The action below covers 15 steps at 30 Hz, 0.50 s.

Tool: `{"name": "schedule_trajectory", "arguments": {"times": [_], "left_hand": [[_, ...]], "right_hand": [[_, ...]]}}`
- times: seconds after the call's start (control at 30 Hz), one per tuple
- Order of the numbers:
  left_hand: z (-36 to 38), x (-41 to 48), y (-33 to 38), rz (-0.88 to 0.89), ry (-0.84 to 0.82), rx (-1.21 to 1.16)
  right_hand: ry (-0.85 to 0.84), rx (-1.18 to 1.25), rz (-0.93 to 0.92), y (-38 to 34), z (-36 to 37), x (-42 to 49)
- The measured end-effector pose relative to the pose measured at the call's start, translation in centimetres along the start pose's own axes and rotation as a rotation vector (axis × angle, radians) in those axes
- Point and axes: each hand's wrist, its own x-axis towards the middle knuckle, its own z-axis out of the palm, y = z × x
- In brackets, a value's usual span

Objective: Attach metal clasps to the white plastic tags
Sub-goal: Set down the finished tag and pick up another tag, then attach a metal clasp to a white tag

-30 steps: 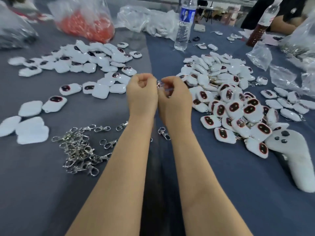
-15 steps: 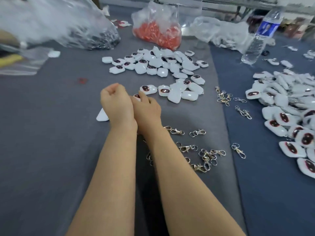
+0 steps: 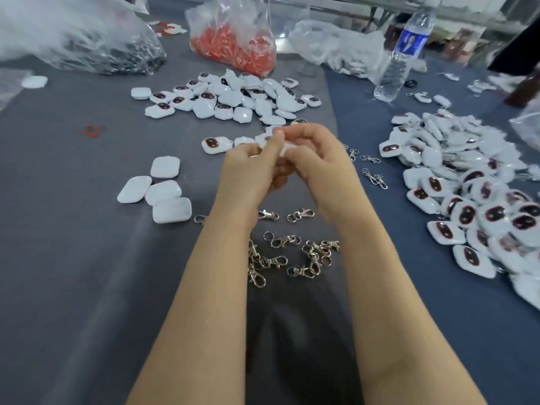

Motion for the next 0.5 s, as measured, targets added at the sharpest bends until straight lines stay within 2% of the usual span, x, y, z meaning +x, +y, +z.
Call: {"name": "schedule_trajectory", "arguments": {"times": [0.07, 0.1, 0.17, 0.23, 0.33, 0.4, 0.5], "left_hand": [[1.4, -0.6, -0.7, -0.040, -0.035, -0.066], [1.9, -0.8, -1.1, -0.062, -0.032, -0.106], [2.6, -1.2, -2.0, -0.074, 0.021, -0.162], [2.7, -1.3, -2.6, -0.062, 0.106, -0.190], [1.9, -0.9, -2.8, 0.010, 0.174, -0.174], [1.5, -0.8, -2.7, 0.036, 0.181, -0.157], [1.7, -1.0, -3.0, -0.006, 0.169, -0.190]], "right_hand": [[0.086, 0.117, 0.098, 0.7, -2.2, -0.8], [0.141, 0.025, 0.125, 1.1, -3.0, -1.1], [0.163, -0.382, 0.110, 2.0, -4.0, -1.8], [0.031, -0.712, 0.064, 2.7, -4.1, -2.4], [-0.194, -1.028, 0.099, 3.3, -3.9, -2.5], [-0.217, -1.089, 0.129, 3.2, -3.7, -2.5], [-0.159, -1.114, 0.113, 3.3, -3.2, -2.7]]}}
